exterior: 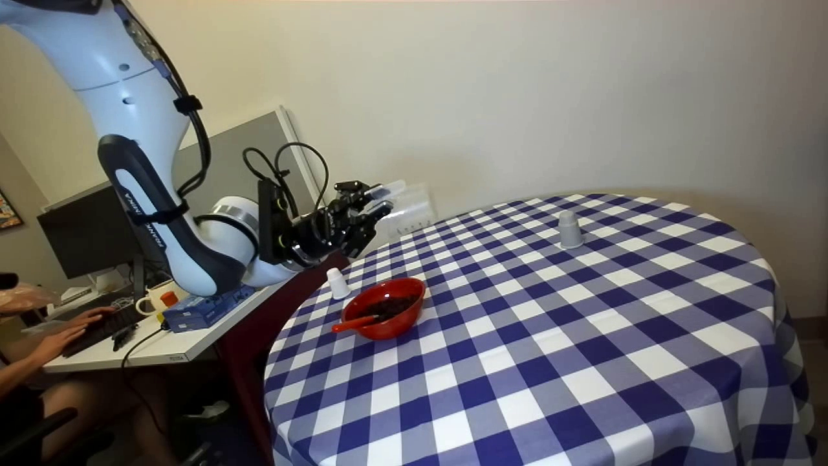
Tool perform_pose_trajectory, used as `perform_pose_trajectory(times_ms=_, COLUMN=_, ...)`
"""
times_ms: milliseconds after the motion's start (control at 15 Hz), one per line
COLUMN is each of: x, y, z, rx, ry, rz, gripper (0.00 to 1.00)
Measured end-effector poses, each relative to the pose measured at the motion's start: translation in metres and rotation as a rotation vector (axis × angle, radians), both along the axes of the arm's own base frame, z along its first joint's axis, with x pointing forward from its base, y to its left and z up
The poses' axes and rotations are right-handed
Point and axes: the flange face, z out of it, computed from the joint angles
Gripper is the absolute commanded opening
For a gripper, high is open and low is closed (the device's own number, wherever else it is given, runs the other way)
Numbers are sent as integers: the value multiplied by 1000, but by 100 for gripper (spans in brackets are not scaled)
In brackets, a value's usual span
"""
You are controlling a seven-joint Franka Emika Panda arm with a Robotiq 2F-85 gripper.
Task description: Pour the contents in the clear jug into the red bowl
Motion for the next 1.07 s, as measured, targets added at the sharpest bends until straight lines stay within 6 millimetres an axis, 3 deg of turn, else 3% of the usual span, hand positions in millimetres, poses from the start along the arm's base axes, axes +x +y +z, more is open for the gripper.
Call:
perform_pose_trajectory(times_ms=267, x=5, y=5, z=9, rx=98, ry=-39, rz=-40, gripper=11)
perform_pose_trajectory(times_ms=533, x=17, y=6, z=31, rx=223, ry=-91, rz=-112, gripper=12)
perform_pose_trajectory(times_ms=1067, x=50, y=-30, z=89, rx=516, ry=-241, rz=-340, gripper=12)
